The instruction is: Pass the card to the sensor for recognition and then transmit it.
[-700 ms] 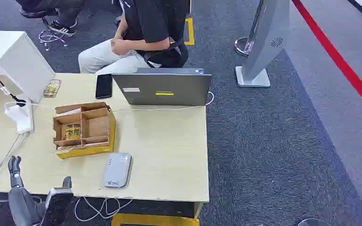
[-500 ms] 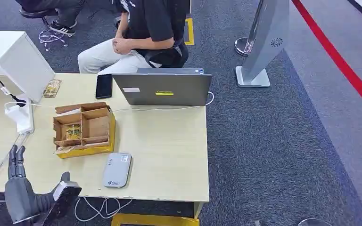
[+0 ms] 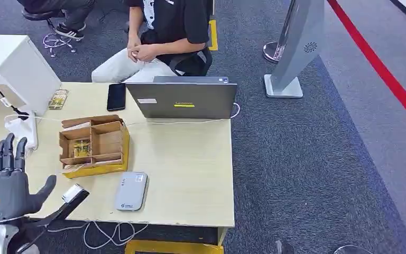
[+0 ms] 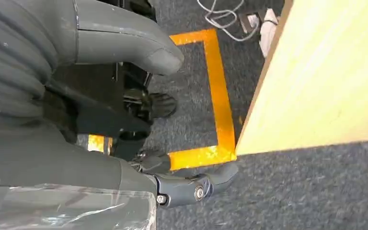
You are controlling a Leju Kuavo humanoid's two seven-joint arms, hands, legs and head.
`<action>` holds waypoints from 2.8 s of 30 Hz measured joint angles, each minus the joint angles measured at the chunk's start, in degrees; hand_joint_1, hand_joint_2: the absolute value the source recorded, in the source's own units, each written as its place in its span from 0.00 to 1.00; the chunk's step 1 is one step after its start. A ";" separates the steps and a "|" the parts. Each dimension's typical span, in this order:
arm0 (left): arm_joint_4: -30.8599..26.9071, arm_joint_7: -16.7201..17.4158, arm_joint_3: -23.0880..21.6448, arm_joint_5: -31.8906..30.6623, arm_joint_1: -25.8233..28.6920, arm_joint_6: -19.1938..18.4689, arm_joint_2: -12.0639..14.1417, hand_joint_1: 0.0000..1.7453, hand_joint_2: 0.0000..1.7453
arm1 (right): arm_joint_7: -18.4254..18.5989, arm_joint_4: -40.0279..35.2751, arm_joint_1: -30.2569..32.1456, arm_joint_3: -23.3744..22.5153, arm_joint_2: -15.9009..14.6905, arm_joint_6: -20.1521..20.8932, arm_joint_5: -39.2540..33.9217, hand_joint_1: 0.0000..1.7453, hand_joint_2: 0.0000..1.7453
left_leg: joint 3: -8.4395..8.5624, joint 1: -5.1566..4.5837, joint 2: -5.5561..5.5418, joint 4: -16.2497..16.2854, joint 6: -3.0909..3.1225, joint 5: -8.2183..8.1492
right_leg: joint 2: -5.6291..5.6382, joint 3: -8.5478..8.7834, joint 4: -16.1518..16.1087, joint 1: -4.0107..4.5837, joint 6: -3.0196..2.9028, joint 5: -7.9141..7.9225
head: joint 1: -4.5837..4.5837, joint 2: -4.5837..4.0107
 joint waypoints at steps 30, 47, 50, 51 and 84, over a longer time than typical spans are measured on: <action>13.84 4.17 2.88 -13.72 -14.40 0.22 11.63 0.00 1.00 | 0.98 -4.20 -1.17 4.68 2.56 2.97 2.51 0.00 1.00 | -0.02 0.01 0.00 0.00 -0.05 0.08 | 0.01 -0.02 0.05 0.01 -0.05 0.04 | 0.04 0.00; 23.35 5.20 -1.32 -13.78 -22.77 0.94 14.17 0.00 1.00 | 3.17 -5.07 -1.77 9.07 2.71 4.17 0.61 0.00 1.00 | -0.01 0.03 -0.02 0.01 -0.10 0.13 | -0.02 -0.15 0.06 0.01 -0.05 0.06 | 0.04 0.00; 24.41 6.18 -3.98 -13.78 -23.71 1.57 14.41 0.00 1.00 | 3.72 -5.71 -1.93 10.62 2.78 4.59 -0.27 0.00 1.00 | -0.01 0.02 -0.02 0.01 -0.10 0.12 | 0.01 -0.04 0.06 0.00 -0.04 0.07 | 0.04 0.00; 24.52 6.27 -4.80 -13.78 -23.78 1.73 14.43 0.00 1.00 | 4.19 -6.01 -1.95 11.23 2.80 4.81 -0.72 0.00 1.00 | -0.01 0.01 -0.01 0.01 -0.10 0.12 | 0.01 -0.04 0.06 0.00 -0.04 0.07 | 0.04 0.00; 22.49 2.18 -7.85 -12.76 -24.06 2.51 11.46 1.00 1.00 | 8.52 -17.84 4.07 26.05 2.69 5.09 -13.58 0.00 1.00 | -0.07 0.02 0.13 0.02 -0.11 0.12 | 0.16 -0.24 0.07 0.00 -0.13 0.14 | 0.02 0.00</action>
